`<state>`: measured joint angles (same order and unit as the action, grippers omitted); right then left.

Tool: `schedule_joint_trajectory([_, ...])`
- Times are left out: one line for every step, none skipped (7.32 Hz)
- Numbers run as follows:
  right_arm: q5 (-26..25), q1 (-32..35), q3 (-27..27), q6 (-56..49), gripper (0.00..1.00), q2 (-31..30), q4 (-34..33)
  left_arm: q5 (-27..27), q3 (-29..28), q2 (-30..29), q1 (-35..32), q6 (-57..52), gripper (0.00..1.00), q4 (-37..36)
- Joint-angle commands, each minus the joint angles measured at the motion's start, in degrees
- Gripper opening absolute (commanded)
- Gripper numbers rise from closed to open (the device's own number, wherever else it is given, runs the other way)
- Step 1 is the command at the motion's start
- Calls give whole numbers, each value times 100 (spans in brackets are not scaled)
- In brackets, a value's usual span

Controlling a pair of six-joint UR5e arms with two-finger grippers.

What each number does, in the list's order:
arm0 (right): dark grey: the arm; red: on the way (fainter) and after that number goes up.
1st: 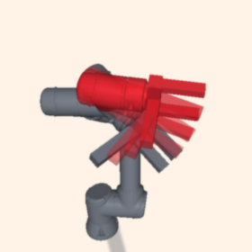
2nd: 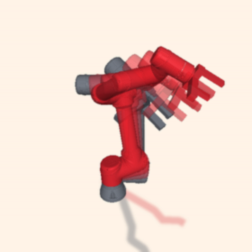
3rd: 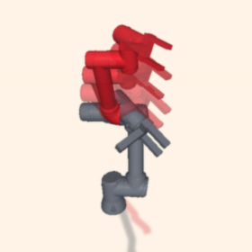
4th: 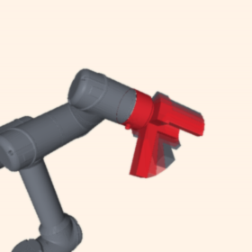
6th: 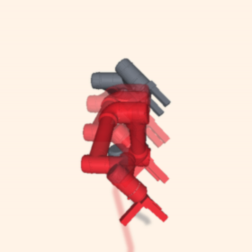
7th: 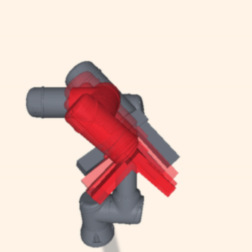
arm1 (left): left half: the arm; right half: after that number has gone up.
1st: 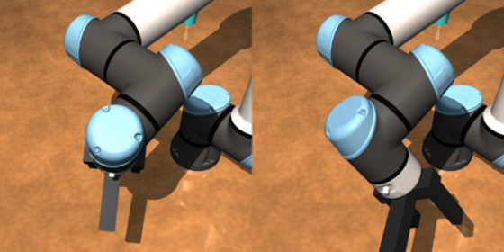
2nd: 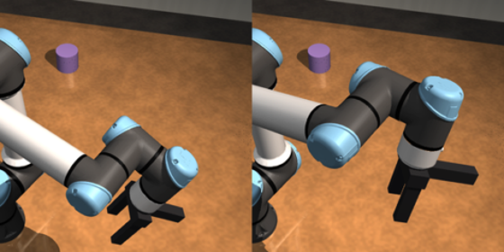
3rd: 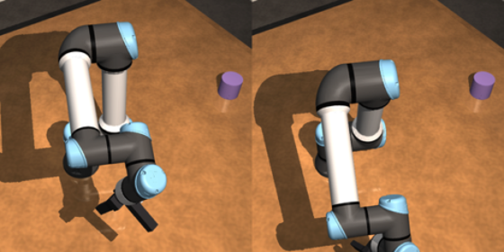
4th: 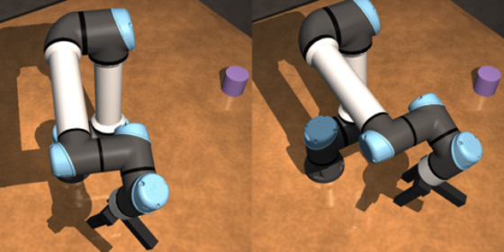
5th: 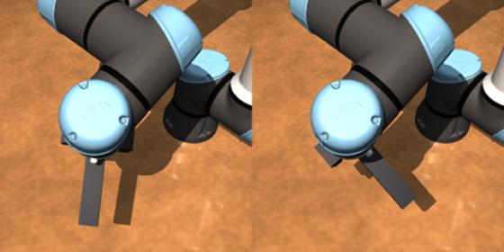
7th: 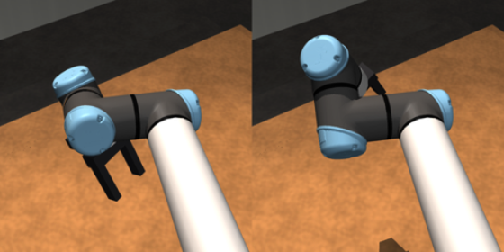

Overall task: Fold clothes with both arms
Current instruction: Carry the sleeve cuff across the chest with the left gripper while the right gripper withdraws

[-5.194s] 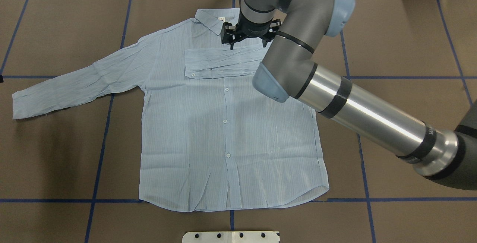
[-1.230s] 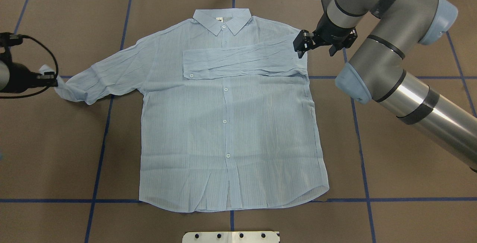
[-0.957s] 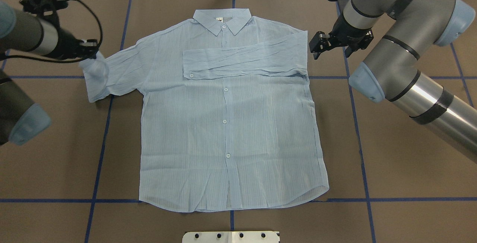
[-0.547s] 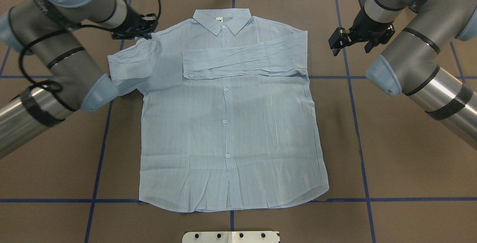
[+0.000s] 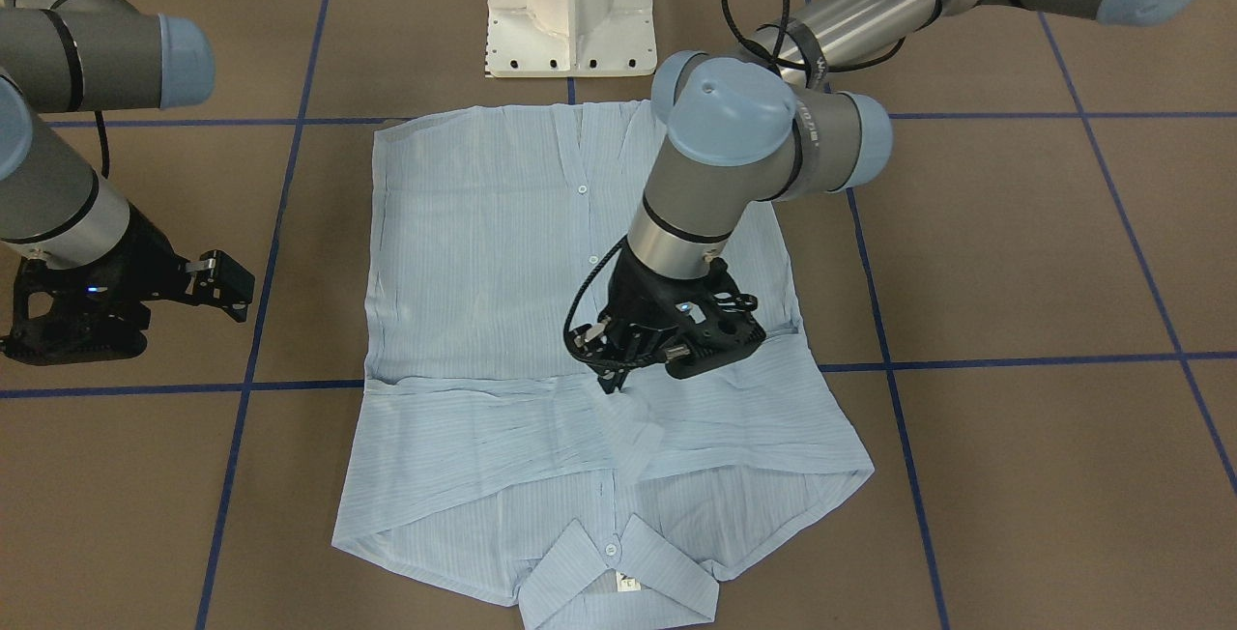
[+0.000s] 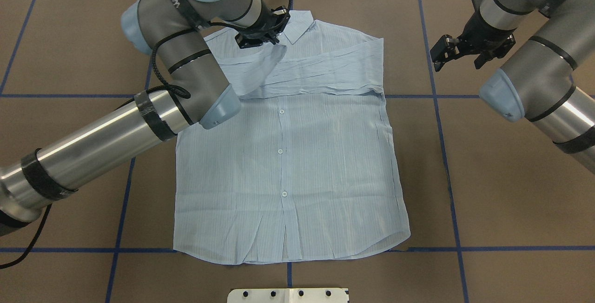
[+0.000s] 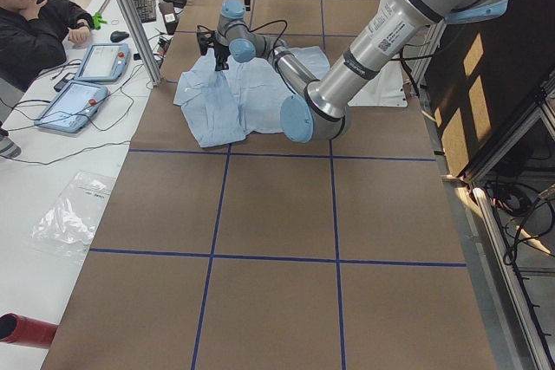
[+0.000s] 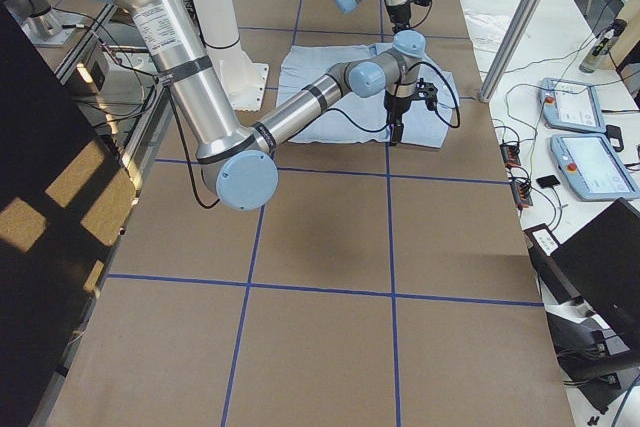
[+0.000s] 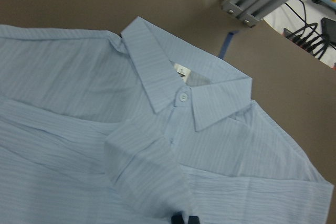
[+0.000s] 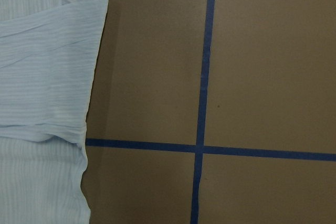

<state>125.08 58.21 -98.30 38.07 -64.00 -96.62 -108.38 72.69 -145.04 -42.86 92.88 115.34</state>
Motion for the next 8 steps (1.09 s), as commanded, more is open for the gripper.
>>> schedule_joint_trajectory([17,6,-5,8,100,-8,3,1,-124,-165,276,117,0,67])
schedule_joint_trajectory([17,6,-5,17,100,1,3,9,-132,-156,330,117,0,76])
schedule_joint_trajectory([25,6,-5,17,100,-7,3,10,-133,-147,348,117,0,68])
schedule_joint_trajectory([25,6,4,17,100,-7,11,10,-141,-156,435,117,0,76])
schedule_joint_trajectory([25,6,13,17,100,-7,20,79,-133,-173,523,108,0,120])
schedule_joint_trajectory([25,-2,30,8,100,-7,20,167,-133,-173,637,108,0,190])
schedule_joint_trajectory([17,-3,39,8,100,-7,29,176,-124,-182,673,108,0,190])
schedule_joint_trajectory([17,-3,39,17,100,-16,38,177,-124,-200,699,108,0,190])
